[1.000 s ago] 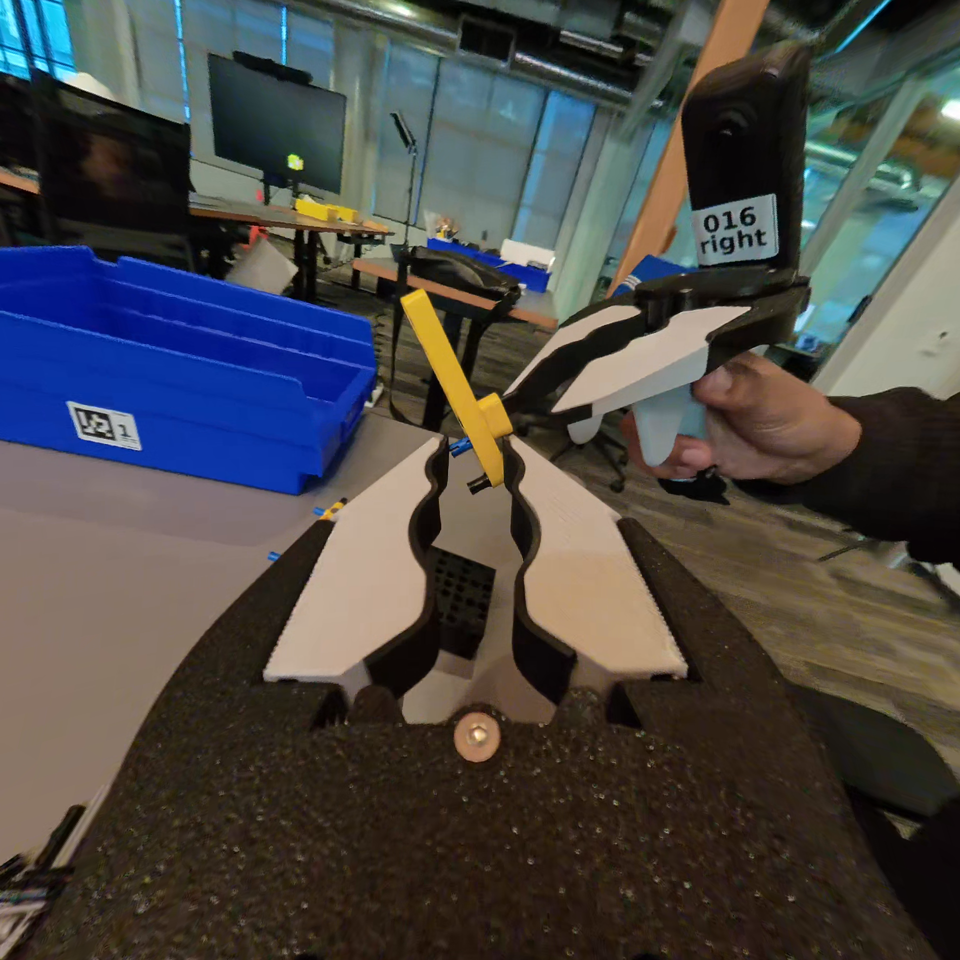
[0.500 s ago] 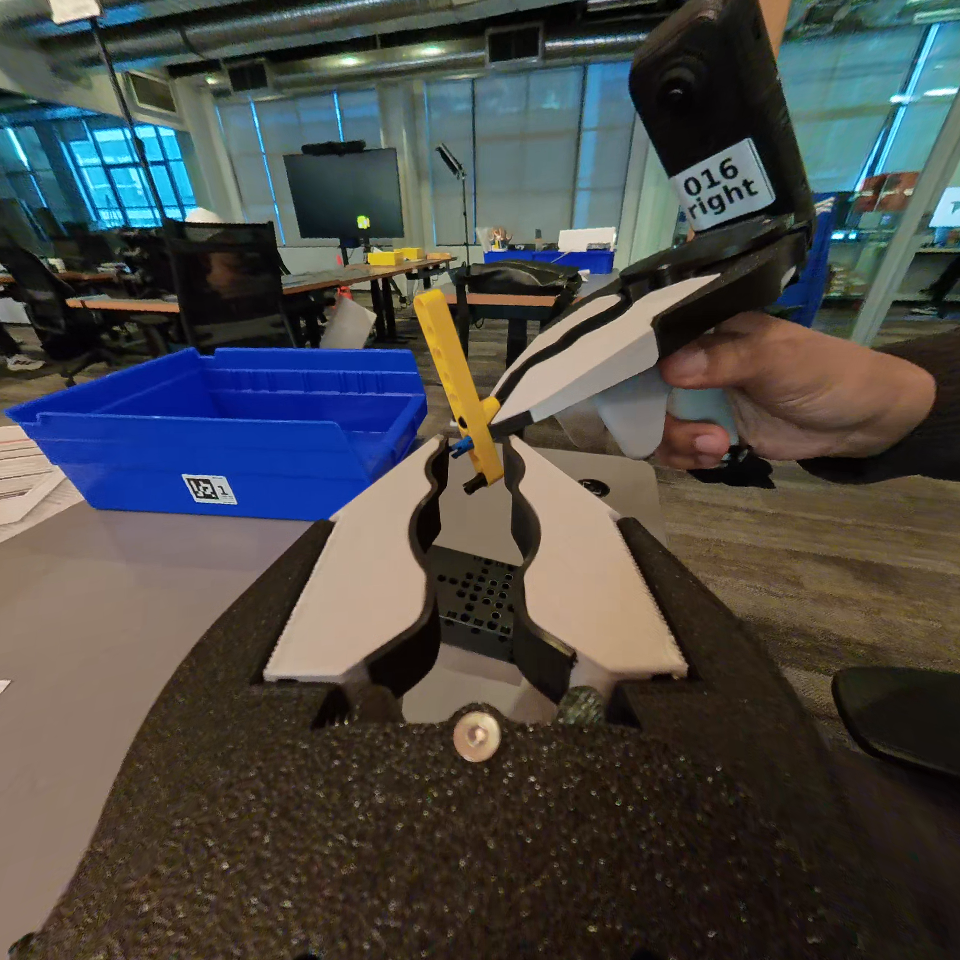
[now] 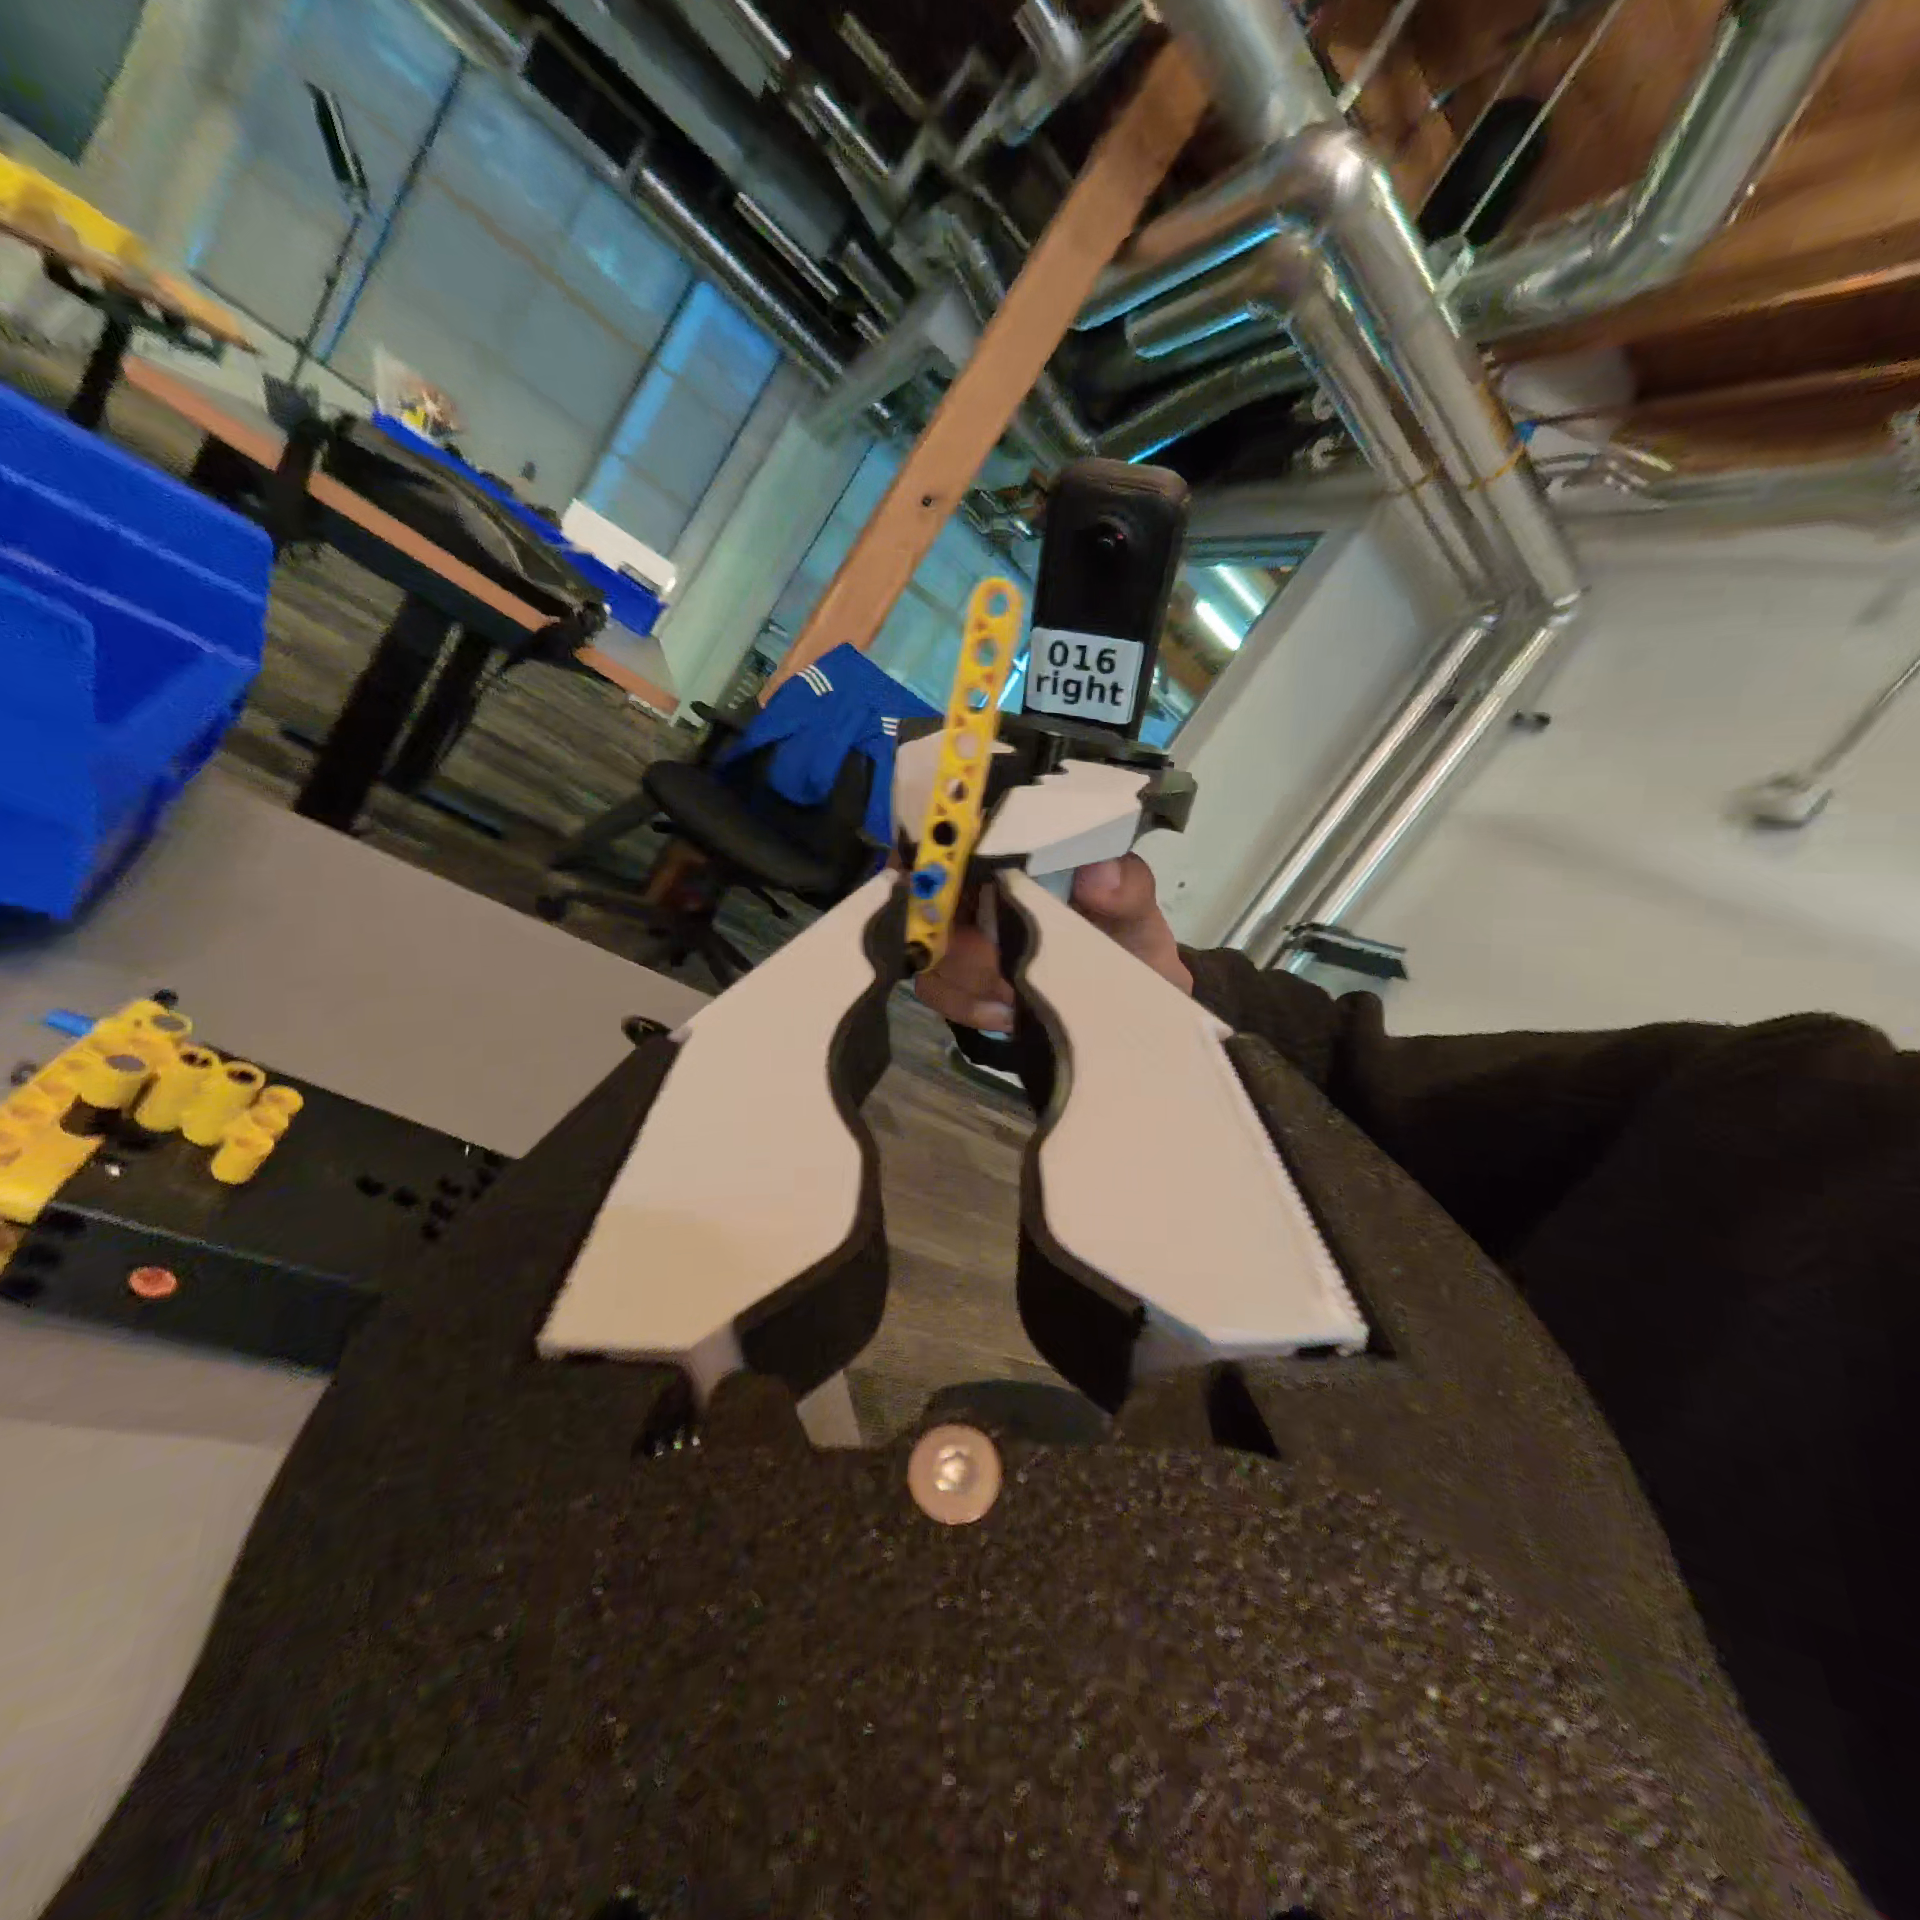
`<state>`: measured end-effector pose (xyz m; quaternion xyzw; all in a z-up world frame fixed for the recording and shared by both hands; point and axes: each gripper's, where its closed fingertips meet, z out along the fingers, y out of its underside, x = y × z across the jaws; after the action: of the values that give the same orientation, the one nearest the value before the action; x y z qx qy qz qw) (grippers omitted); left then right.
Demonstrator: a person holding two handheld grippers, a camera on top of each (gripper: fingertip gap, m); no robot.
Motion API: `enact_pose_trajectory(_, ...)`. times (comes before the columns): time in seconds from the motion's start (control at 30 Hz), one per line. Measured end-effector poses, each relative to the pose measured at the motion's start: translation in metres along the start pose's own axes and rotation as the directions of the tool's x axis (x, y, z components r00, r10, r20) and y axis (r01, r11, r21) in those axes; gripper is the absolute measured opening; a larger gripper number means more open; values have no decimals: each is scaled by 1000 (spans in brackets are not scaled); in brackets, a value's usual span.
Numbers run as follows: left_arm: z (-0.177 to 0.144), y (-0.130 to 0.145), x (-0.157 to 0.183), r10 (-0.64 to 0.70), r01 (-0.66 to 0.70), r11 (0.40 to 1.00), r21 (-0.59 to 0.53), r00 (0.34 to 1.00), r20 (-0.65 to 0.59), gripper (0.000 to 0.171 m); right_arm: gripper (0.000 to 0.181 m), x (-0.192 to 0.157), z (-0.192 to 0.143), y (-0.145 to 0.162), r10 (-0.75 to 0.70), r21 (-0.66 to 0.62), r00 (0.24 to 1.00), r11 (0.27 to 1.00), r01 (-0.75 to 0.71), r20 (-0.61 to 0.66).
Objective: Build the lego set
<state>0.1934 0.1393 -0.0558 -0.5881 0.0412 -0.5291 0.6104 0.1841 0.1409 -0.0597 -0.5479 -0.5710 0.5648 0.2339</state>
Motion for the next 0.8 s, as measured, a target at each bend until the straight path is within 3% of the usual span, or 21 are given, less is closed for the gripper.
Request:
enact_pose_trajectory(0.13, -2, 1, 1, -93, 92, 996, -6, 994, -61, 8, 7, -5, 1, -1, -2, 9, 1000, 1000, 2, 28)
enact_pose_trajectory(0.33, -3, 1, 6, -112, 111, 994, -15, 988, -110, 6, 11, -11, 0, 0, -31, 9, 997, 999, 31, 75)
enact_pose_trajectory(0.4, -4, 0, 5, -142, 142, 990, -6, 982, -125, 6, 38, -12, -2, -4, -164, 28, 985, 986, 163, 56)
enact_pose_trajectory(0.47, -6, -3, 6, -178, 181, 983, 5, 972, -154, 6, 44, -10, -7, -7, -400, 14, 916, 916, 401, -12)
enact_pose_trajectory(0.5, -7, -3, 5, -194, 197, 980, 8, 968, -160, 6, 44, -7, -10, -8, -538, -18, 841, 843, 538, -53)
enact_pose_trajectory(0.57, -6, -2, 6, -225, 228, 974, -6, 957, -181, 6, 43, -1, -14, -6, -780, -116, 616, 626, 771, -111)
enact_pose_trajectory(0.63, -4, 3, 7, -260, 257, 965, -39, 945, -197, 6, 28, 0, -16, -3, -888, -163, 446, 460, 873, -113)
enact_pose_trajectory(0.67, -3, 6, 7, -272, 266, 962, -54, 941, -200, 6, 25, -4, -16, -4, -900, -149, 423, 435, 888, -104)
enact_pose_trajectory(0.8, 0, 11, 8, -271, 260, 962, -82, 943, -193, 6, 25, -10, -13, 2, -878, -139, 478, 474, 870, -1)
